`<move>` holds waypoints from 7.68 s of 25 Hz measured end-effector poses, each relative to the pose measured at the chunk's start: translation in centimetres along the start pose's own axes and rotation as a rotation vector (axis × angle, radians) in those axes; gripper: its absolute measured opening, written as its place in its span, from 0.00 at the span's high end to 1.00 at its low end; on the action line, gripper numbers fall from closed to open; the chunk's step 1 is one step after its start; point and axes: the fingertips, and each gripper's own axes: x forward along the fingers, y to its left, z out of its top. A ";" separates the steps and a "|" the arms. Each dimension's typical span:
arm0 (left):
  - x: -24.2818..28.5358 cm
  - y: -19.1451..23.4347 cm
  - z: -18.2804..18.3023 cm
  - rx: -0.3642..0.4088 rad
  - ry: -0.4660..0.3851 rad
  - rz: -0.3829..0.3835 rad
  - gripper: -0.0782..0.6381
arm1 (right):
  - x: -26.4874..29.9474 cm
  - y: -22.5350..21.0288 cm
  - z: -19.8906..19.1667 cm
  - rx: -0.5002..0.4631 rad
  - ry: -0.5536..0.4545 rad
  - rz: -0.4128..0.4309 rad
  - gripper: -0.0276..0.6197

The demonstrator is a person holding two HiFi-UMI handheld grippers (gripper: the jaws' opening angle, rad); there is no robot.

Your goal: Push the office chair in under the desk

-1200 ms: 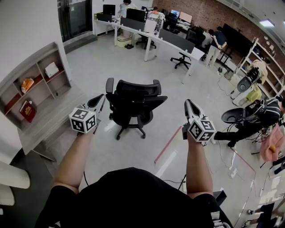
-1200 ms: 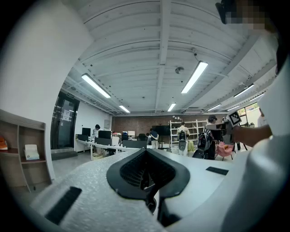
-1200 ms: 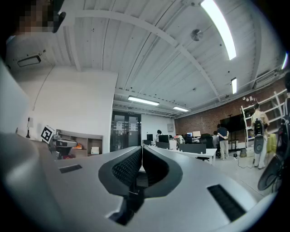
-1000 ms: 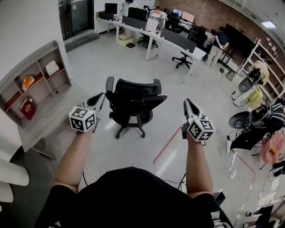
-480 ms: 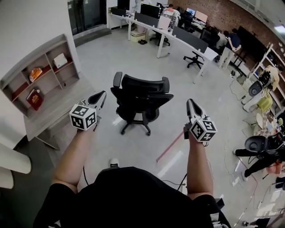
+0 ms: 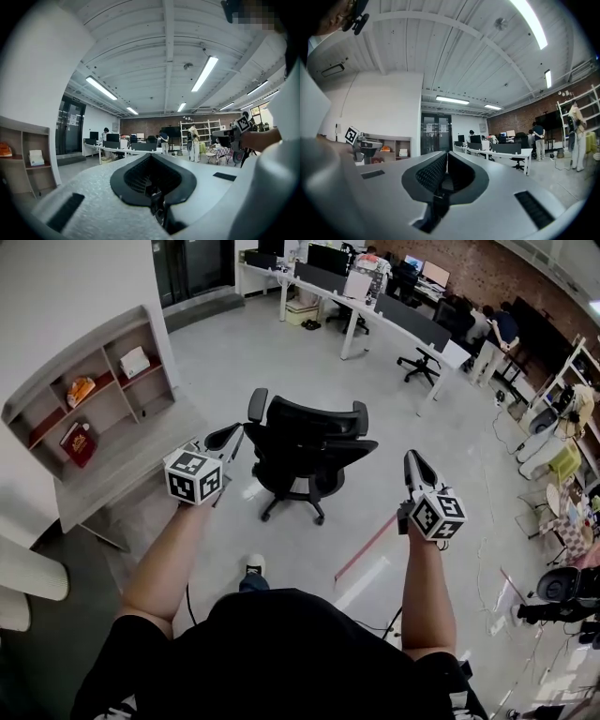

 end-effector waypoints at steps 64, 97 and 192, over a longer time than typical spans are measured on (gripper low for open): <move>24.6 17.7 -7.1 0.172 0.173 -0.031 0.86 | 27.7 -10.8 -6.3 -0.069 0.124 0.146 0.93; 24.0 12.9 -36.2 0.921 1.031 -0.466 0.50 | 25.5 -9.2 -33.8 -0.798 0.896 0.735 0.49; 5.8 4.7 -39.4 0.753 1.183 -0.410 0.53 | 12.7 -0.5 -40.2 -1.034 1.084 0.906 0.61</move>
